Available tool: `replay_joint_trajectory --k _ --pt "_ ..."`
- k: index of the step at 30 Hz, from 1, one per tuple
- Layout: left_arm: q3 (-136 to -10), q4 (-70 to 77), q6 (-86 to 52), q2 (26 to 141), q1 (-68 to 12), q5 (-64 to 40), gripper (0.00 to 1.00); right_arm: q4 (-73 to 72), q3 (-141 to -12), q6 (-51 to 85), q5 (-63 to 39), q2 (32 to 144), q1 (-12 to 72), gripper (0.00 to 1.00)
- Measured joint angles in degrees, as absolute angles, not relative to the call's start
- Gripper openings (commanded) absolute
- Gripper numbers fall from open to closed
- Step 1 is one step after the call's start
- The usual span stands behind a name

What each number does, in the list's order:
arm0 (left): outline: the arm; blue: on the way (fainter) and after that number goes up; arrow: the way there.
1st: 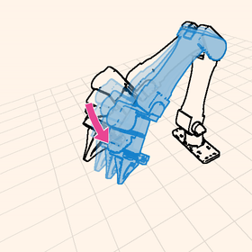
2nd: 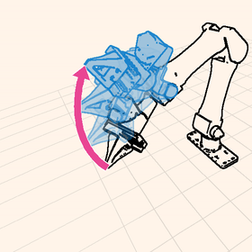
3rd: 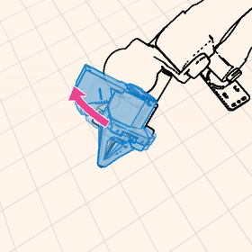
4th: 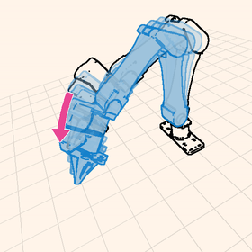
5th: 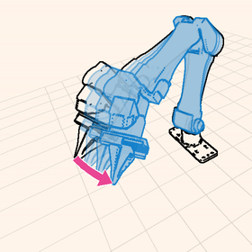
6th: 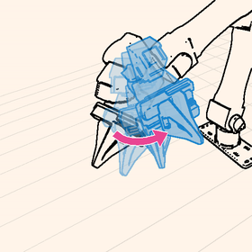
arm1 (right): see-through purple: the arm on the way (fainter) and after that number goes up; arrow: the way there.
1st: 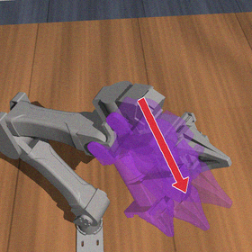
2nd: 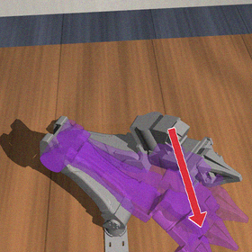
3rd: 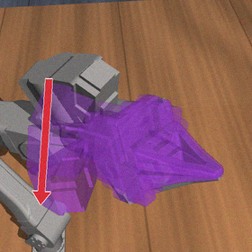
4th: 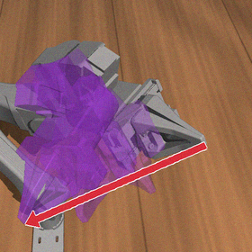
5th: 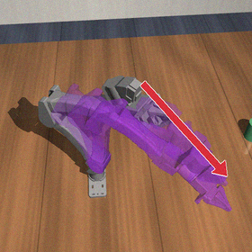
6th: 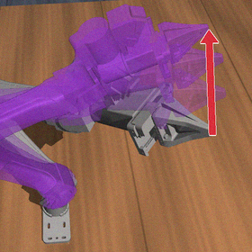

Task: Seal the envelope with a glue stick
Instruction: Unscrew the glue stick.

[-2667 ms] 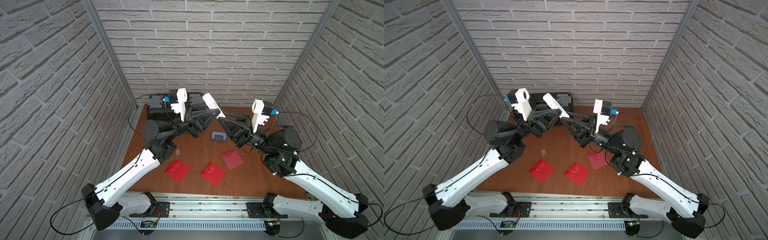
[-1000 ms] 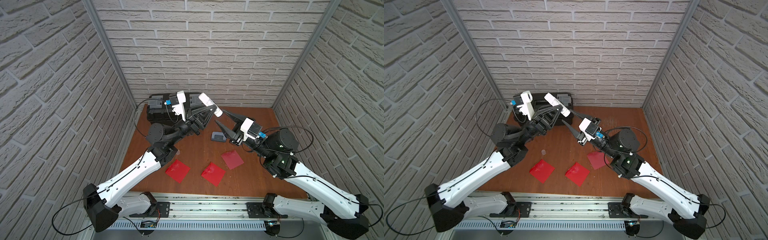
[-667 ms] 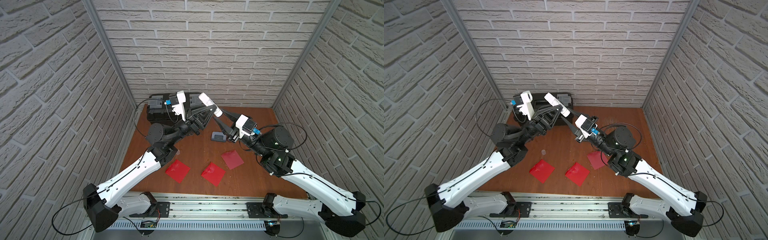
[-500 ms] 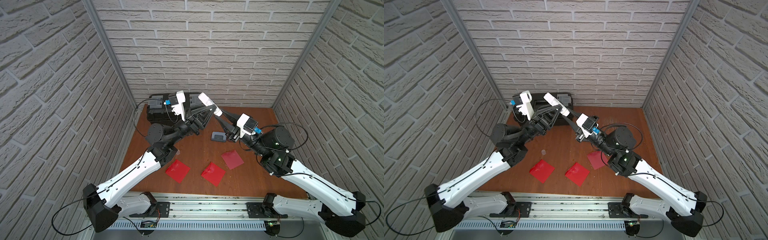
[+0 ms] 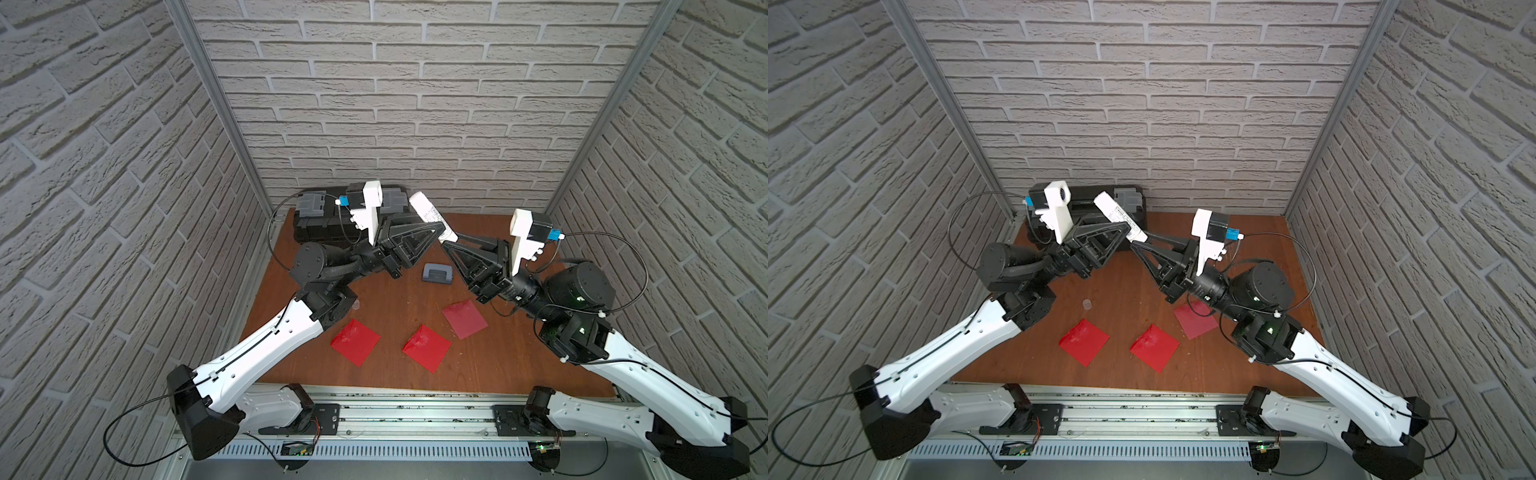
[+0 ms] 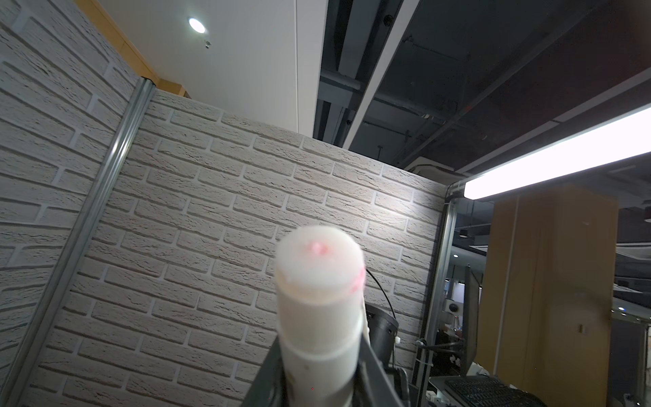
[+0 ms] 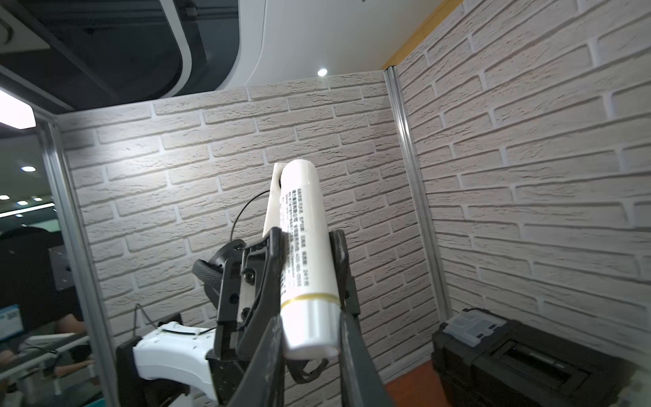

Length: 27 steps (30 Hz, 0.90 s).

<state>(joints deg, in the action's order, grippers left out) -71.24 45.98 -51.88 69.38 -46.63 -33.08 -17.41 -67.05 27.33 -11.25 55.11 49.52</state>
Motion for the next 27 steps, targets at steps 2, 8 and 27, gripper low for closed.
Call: replay_joint_trajectory --k 2,8,27 --pt "-71.55 45.71 -51.86 69.41 -46.65 -33.98 0.02 -17.15 -67.05 31.83 -11.92 54.78 49.52 0.13" --pt "-71.64 44.49 -51.51 69.25 -46.54 -31.73 0.01 -13.98 -67.29 34.11 -9.67 53.54 49.52 0.54" --pt "-64.38 40.86 -63.99 66.06 -46.39 -9.06 0.00 -15.18 -69.47 -20.60 -6.63 58.92 49.52 0.56"
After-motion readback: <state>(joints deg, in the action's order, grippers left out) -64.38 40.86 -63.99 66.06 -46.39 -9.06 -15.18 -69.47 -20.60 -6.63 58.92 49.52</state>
